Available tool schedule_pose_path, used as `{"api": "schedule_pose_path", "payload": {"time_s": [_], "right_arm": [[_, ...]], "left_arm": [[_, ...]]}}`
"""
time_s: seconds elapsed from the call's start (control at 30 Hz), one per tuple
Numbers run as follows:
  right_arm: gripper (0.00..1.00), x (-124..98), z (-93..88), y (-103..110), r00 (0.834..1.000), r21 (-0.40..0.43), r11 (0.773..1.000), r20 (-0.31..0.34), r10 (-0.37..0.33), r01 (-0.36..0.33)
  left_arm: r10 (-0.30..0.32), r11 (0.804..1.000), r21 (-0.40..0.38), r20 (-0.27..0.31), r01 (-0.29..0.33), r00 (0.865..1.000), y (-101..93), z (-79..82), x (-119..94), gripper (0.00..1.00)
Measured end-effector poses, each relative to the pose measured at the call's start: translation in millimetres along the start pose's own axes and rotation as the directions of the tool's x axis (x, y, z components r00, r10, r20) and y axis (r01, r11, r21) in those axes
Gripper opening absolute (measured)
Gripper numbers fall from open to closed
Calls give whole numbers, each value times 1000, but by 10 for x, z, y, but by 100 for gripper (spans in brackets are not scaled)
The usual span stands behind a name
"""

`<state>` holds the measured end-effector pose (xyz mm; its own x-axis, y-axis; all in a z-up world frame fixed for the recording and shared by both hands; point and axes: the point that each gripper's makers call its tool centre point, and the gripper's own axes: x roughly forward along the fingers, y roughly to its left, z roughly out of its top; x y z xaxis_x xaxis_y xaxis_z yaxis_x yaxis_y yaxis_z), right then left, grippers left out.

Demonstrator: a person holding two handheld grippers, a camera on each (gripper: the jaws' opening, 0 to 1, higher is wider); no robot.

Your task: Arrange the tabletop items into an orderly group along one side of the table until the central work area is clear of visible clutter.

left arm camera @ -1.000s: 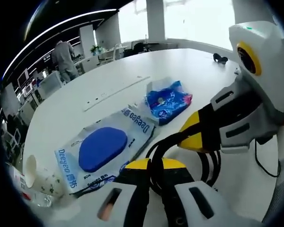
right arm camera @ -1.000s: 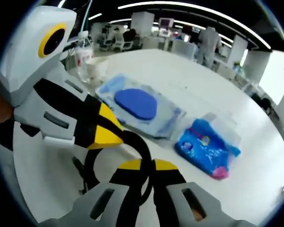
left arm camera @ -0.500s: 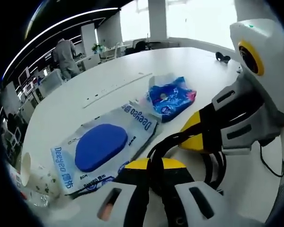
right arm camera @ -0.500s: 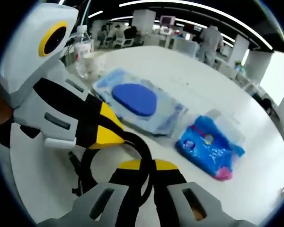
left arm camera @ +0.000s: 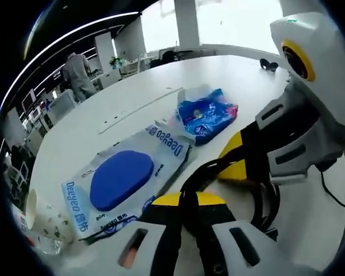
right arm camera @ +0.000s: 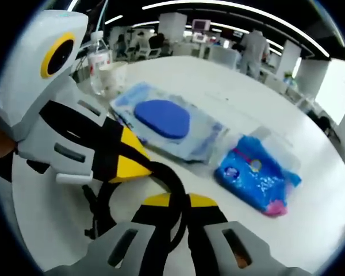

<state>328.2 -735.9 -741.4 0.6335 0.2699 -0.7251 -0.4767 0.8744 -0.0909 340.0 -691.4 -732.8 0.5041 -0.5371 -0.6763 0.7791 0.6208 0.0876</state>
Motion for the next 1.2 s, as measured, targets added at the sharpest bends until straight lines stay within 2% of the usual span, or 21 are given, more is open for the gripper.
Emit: {"api": "schedule_pose_path", "payload": {"time_s": [0.17, 0.33, 0.43, 0.5, 0.57, 0.63, 0.7, 0.8, 0.97, 1.03, 1.13, 1.2], "right_arm": [[8, 16, -26, 7, 1000, 11, 1000, -1, 15, -15], [12, 18, -33, -18, 1000, 63, 998, 5, 29, -29], [20, 4, -36, -23, 999, 104, 993, 3, 49, -49], [25, -28, 3, -80, 999, 132, 991, 37, 26, -31], [27, -80, 27, -112, 998, 174, 984, 66, 17, -28], [27, -124, 35, -125, 996, 188, 982, 83, 15, -30], [29, -169, 64, -112, 993, 183, 982, 116, 25, -46], [38, -247, 69, -86, 989, 176, 983, 143, 31, -57], [41, -439, 143, -105, 973, 194, 980, 231, 3, -49], [41, -504, 127, -88, 972, 199, 979, 236, 2, -51], [45, -582, 122, -54, 968, 187, 981, 251, 4, -53], [51, -653, 127, -78, 964, 178, 984, 264, -24, -24]], "left_arm": [[-1, 1000, 9, 0, 1, 1000, 1, -33, 23, 6], [2, 1000, 5, 19, -2, 1000, 9, -31, 12, 7], [31, 1000, 5, 19, -31, 999, 73, -28, 1, 14], [44, 999, 3, 19, -44, 999, 118, -28, -14, 19], [40, 998, -40, 44, -38, 998, 142, -6, -54, 20], [52, 998, -44, 47, -50, 998, 168, -18, -92, 23], [75, 995, -72, 71, -70, 995, 206, -1, -147, 27], [73, 995, -69, 119, -65, 990, 199, 72, -227, 40], [92, 992, -106, 194, -72, 977, 208, 156, -486, 43], [103, 991, -106, 199, -83, 975, 205, 101, -583, 44], [104, 988, -133, 219, -76, 970, 181, 46, -719, 54], [113, 984, -163, 219, -78, 969, 173, -13, -827, 59]]}}
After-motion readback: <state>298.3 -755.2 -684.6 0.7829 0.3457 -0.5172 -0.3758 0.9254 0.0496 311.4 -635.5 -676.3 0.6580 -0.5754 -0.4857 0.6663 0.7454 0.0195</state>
